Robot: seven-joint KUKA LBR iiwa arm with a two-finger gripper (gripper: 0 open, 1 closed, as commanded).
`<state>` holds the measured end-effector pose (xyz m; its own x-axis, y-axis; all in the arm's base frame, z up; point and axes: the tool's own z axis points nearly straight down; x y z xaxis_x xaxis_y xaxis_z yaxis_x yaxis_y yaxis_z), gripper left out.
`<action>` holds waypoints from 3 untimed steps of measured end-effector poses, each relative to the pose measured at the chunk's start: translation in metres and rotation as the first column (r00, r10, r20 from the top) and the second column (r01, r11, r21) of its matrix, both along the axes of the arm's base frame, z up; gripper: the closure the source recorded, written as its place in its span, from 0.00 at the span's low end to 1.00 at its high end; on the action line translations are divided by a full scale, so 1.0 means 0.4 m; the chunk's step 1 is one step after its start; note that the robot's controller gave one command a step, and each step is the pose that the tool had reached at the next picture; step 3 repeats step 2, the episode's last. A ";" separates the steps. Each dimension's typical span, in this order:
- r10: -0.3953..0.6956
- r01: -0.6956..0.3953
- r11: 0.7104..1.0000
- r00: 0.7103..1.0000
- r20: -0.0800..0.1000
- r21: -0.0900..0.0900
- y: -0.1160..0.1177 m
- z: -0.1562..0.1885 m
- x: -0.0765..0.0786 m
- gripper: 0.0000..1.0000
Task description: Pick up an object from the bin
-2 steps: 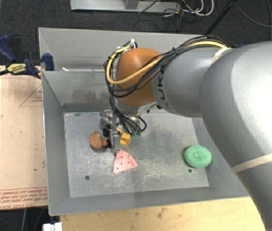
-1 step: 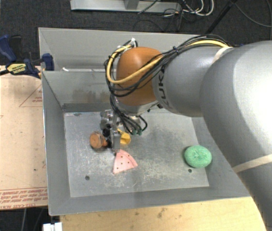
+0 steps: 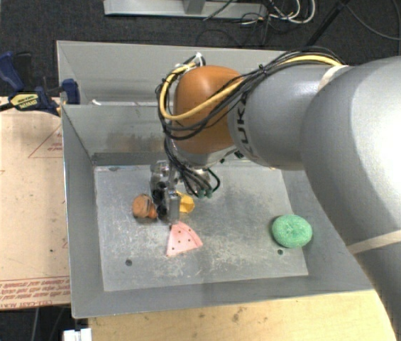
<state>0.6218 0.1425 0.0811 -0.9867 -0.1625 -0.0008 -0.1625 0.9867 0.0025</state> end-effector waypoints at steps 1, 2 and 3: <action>-0.001 0.001 1.000 1.000 -0.002 -0.002 0.000 0.045 -0.001 1.00; -0.001 0.001 1.000 1.000 0.001 -0.001 0.000 0.095 0.001 1.00; -0.001 0.001 1.000 1.000 0.001 -0.001 0.000 0.095 0.001 1.00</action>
Offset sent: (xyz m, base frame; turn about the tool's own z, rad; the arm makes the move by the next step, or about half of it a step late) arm 0.0001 0.0001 0.0247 0.0000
